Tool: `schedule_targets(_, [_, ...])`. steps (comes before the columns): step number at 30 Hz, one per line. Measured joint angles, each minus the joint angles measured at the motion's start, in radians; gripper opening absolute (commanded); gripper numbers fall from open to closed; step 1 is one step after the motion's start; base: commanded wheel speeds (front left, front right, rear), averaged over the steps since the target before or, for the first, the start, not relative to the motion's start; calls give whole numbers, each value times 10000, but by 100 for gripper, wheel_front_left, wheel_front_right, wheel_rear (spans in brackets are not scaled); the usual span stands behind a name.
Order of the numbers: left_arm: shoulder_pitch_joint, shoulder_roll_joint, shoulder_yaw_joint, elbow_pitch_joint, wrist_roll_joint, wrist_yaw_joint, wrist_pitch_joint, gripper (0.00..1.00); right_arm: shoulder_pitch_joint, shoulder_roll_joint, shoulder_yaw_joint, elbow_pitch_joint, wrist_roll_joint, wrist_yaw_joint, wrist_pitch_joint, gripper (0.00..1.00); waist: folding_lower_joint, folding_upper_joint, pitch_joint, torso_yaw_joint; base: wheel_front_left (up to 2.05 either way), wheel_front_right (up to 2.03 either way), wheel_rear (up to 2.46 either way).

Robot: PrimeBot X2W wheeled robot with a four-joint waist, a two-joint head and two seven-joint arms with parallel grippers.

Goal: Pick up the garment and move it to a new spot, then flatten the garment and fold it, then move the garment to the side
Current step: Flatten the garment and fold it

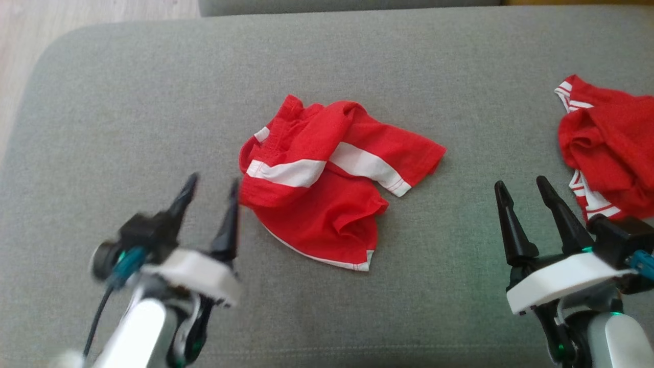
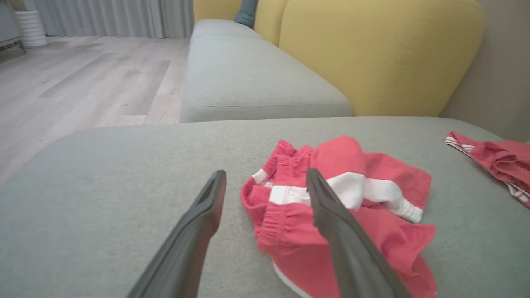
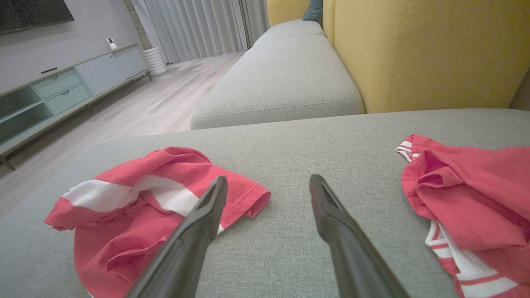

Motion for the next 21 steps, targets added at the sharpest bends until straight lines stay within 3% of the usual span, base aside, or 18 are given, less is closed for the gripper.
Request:
schedule_targets(5, [-1263,-102,-673,284,-174,-746,1072,100,-90,-2,36,-2,0,0,46,100,0,0,238,-44,0,0,0])
schedule_targets(8, [-2111,-159,-972,813,-479,-1147,2318,100,-294,-2,136,27,2,0,46,100,0,0,372,-193,0,0,0])
schedule_targets(12, [-2358,-100,-1026,1340,-706,-1243,3198,100,-303,0,161,54,13,0,42,100,0,0,476,-384,0,0,0])
schedule_targets(21, [-2548,8,-1011,1494,-892,-1221,3963,100,-315,8,59,107,15,0,-17,100,0,0,751,-526,0,0,0])
